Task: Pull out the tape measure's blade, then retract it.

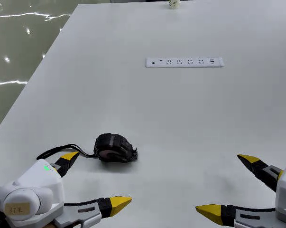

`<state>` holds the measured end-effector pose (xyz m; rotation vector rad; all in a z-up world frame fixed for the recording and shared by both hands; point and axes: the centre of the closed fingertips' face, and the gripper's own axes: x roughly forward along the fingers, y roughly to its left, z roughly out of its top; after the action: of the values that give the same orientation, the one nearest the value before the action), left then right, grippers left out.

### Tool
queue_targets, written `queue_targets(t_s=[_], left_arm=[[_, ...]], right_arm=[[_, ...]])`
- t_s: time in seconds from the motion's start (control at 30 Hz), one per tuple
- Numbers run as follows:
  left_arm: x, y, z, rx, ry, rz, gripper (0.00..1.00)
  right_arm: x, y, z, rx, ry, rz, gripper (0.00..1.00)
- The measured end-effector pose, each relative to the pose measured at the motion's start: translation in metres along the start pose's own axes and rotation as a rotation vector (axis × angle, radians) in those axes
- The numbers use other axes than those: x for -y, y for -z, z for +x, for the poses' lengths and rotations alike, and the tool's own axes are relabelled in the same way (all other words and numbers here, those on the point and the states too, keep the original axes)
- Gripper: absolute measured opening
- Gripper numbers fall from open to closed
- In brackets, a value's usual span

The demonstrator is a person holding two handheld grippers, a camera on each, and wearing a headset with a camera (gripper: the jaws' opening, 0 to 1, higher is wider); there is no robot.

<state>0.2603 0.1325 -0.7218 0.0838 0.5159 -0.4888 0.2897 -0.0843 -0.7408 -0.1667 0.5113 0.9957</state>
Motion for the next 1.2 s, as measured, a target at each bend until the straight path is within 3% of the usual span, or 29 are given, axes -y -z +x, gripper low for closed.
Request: queue_targets(t_s=[0.2, 0.6, 1.2], left_arm=[[-0.0014, 0.0004, -0.0013, -0.005, -0.001, 0.016, 0.97], [0.0036, 0.001, 0.0007, -0.01, 0.015, -0.007, 0.95], [0.003, 0.0019, -0.0012, -0.014, 0.026, -0.005, 0.99]], right_arm=[[0.0011, -0.0005, -0.0013, 0.012, 0.006, 0.009, 0.99], [0.0051, -0.0003, -0.004, 0.021, 0.025, 0.015, 0.99], [0.0055, 0.0, -0.0057, 0.018, 0.028, 0.018, 0.99]])
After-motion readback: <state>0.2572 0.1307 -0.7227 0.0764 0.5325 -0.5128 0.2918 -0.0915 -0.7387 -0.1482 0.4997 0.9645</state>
